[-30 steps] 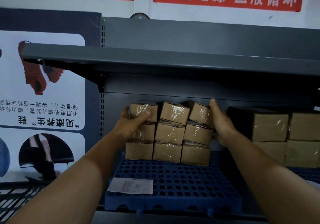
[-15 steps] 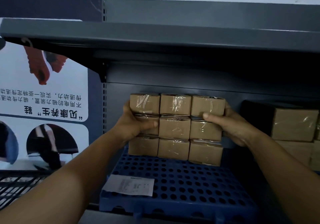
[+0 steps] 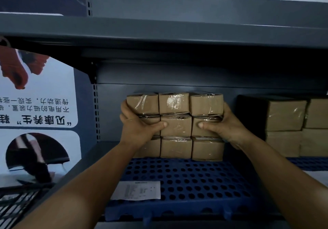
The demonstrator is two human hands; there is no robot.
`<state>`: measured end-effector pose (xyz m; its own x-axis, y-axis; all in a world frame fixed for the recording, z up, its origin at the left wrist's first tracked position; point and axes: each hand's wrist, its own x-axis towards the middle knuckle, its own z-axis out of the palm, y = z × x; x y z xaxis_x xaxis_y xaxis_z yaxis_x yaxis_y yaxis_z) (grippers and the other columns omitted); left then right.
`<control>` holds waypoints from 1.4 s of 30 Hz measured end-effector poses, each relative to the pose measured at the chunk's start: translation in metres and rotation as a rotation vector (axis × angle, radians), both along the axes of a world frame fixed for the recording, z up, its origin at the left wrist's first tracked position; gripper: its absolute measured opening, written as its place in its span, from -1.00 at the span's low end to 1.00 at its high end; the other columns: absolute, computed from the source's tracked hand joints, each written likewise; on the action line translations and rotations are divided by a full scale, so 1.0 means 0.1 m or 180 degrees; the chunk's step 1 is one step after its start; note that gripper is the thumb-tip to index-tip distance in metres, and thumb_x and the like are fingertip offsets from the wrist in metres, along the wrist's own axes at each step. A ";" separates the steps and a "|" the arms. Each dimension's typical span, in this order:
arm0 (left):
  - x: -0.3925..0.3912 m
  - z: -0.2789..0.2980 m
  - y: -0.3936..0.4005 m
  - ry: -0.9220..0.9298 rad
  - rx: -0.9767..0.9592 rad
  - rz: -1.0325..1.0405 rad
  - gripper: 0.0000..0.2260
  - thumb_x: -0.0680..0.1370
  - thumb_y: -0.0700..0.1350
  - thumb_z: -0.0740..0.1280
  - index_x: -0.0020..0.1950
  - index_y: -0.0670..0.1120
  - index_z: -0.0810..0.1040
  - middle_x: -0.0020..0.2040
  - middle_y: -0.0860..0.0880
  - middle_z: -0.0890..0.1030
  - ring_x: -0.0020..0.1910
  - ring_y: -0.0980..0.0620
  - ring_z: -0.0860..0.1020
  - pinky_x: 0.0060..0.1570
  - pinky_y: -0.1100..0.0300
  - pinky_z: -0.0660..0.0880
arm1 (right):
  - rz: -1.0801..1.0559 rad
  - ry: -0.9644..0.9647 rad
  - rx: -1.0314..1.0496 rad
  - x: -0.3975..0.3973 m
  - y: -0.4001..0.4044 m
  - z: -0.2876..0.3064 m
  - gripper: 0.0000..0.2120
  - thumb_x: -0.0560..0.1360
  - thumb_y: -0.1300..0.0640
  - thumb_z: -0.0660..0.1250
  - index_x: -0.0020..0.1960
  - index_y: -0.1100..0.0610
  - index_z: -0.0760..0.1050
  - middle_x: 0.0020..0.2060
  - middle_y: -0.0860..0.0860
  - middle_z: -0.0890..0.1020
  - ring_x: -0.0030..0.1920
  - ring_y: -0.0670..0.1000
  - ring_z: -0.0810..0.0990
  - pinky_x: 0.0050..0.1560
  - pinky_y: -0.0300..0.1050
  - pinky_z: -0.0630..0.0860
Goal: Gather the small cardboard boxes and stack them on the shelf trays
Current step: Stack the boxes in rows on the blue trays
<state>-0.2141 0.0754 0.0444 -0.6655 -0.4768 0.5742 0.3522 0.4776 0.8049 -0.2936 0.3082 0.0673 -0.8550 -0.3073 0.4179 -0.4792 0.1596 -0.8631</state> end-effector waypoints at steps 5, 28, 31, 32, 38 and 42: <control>-0.03 -0.01 -0.06 0.0059 -0.0042 -0.0166 -0.08 0.22 -0.09 0.63 0.34 0.02 0.06 0.33 -0.05 0.26 0.25 0.07 0.36 0.31 0.13 0.37 | 0.0022 -0.0008 -0.0163 0.06 0.00 0.04 -0.18 0.31 0.22 0.54 0.43 0.00 0.18 0.00 -0.18 0.52 -0.01 -0.22 0.49 -0.08 -0.34 0.42; -0.09 0.08 -0.16 -0.0195 0.0139 -0.0271 -0.08 0.23 -0.06 0.62 0.37 0.05 0.06 0.27 -0.05 0.41 0.23 -0.02 0.44 0.18 0.12 0.45 | -0.0256 0.0129 -0.0420 0.13 -0.04 0.07 -0.11 0.36 0.15 0.51 0.51 0.07 0.06 0.08 -0.13 0.52 -0.02 -0.19 0.50 -0.09 -0.35 0.43; -0.09 0.08 -0.21 -0.0286 0.0185 -0.0269 0.06 0.15 0.02 0.64 0.43 0.08 0.00 0.35 -0.07 0.36 0.32 -0.08 0.39 0.31 -0.05 0.41 | -0.0270 0.0072 -0.0438 0.19 -0.03 0.09 -0.05 0.37 0.15 0.49 0.55 0.07 -0.06 0.37 0.07 0.41 0.16 -0.08 0.43 0.12 -0.20 0.40; -0.08 0.08 -0.22 -0.0314 0.0198 -0.0254 0.08 0.10 0.07 0.64 0.42 0.09 0.01 0.36 -0.07 0.35 0.33 -0.09 0.38 0.31 -0.08 0.40 | -0.0266 0.0045 -0.0415 0.19 -0.02 0.09 -0.04 0.38 0.15 0.49 0.55 0.07 -0.08 0.40 0.08 0.38 0.17 -0.08 0.42 0.13 -0.18 0.38; -0.05 0.08 -0.28 -0.0308 0.0199 -0.0128 -0.14 0.16 -0.03 0.65 0.21 0.12 0.10 0.27 -0.06 0.39 0.24 -0.05 0.44 0.25 -0.02 0.46 | -0.0448 0.0015 -0.0200 0.16 -0.01 0.06 0.06 0.28 -0.03 0.54 0.54 -0.06 -0.10 0.49 0.07 0.23 0.42 0.10 0.30 0.28 -0.01 0.36; -0.02 0.09 -0.27 -0.0249 0.0157 -0.0179 -0.20 0.20 -0.06 0.64 0.13 0.10 0.09 0.22 -0.06 0.42 0.18 -0.01 0.45 0.04 0.17 0.46 | -0.0520 0.0054 -0.0174 0.18 -0.01 0.06 0.03 0.31 -0.01 0.53 0.54 -0.05 -0.10 0.50 0.06 0.20 0.44 0.12 0.27 0.21 -0.05 0.36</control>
<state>-0.2165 0.0483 0.0533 -0.7339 -0.4639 0.4961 0.3124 0.4180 0.8531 -0.2751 0.3072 0.0735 -0.8844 -0.1412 0.4448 -0.4651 0.1897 -0.8647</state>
